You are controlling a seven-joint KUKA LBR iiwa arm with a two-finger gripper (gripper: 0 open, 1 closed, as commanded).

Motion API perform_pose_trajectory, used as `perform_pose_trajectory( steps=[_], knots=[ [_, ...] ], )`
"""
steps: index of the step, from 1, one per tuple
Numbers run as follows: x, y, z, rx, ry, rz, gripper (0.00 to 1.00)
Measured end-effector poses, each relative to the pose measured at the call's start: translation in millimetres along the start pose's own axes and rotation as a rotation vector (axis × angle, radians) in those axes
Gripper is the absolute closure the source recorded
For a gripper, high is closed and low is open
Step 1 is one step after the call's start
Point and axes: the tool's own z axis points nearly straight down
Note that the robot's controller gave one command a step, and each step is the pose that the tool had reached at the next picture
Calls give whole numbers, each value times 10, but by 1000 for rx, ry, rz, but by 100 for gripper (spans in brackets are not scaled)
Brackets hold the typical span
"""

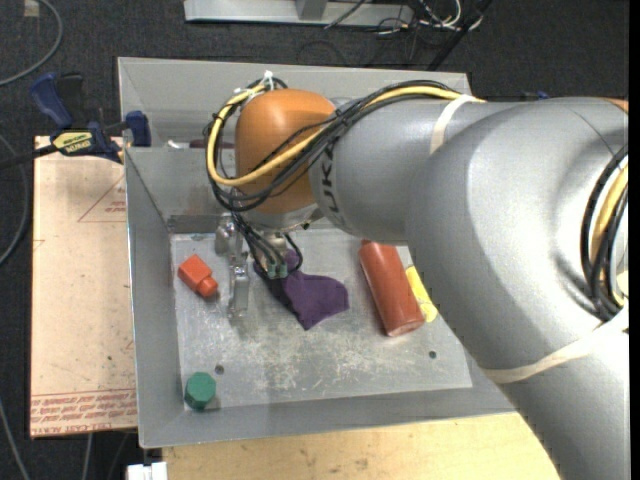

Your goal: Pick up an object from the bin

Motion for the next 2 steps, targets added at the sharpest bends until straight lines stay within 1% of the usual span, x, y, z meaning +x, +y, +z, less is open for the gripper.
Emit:
perform_pose_trajectory(
  steps=[2],
  knots=[
    [0,-1,0,0,0,0,0]
  ],
)
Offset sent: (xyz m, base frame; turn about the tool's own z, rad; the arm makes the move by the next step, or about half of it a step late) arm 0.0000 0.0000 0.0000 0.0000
